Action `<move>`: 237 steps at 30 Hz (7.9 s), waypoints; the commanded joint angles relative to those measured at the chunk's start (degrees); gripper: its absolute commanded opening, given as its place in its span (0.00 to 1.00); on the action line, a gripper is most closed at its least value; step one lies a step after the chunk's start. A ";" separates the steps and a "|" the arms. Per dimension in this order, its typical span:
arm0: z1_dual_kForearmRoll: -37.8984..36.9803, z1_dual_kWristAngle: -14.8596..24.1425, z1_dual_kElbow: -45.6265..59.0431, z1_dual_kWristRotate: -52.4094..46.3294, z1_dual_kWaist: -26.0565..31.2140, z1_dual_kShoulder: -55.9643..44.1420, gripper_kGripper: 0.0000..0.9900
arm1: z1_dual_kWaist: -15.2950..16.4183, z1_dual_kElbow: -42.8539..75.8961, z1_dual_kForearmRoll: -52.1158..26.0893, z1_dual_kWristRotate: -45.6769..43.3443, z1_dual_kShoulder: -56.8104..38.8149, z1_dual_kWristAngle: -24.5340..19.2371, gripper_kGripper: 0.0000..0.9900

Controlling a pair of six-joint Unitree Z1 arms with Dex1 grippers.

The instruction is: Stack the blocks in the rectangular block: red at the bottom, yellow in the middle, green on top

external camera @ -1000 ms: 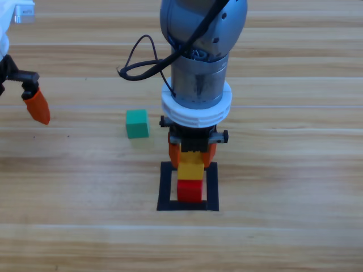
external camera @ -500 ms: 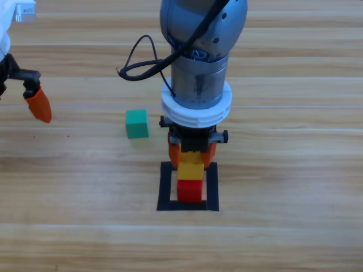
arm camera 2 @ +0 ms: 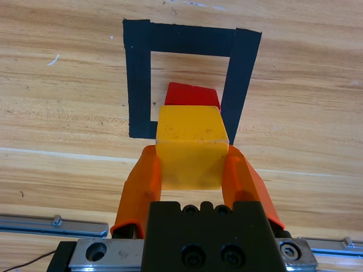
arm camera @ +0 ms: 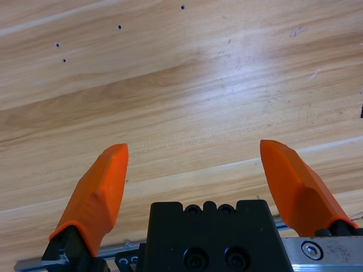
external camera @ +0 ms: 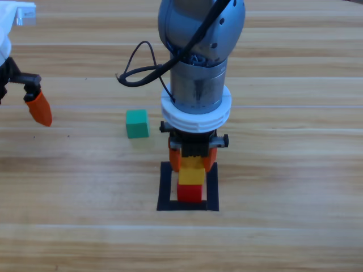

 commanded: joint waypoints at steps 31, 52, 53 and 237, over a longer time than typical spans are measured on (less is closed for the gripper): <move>-0.99 -0.40 1.89 0.77 1.07 0.14 1.00 | 1.63 0.30 0.62 0.01 3.12 2.23 0.99; 3.58 0.21 -9.36 -9.33 -3.06 4.71 1.00 | -1.88 13.48 -1.84 -14.06 -30.37 -18.60 1.00; 4.28 0.65 -10.50 -11.97 -4.56 5.67 1.00 | -2.32 18.31 -4.83 -16.17 -33.88 -18.86 1.00; 21.86 1.79 -41.53 -40.45 -32.24 24.92 0.04 | -9.79 80.54 -54.75 -58.88 -56.03 11.37 0.96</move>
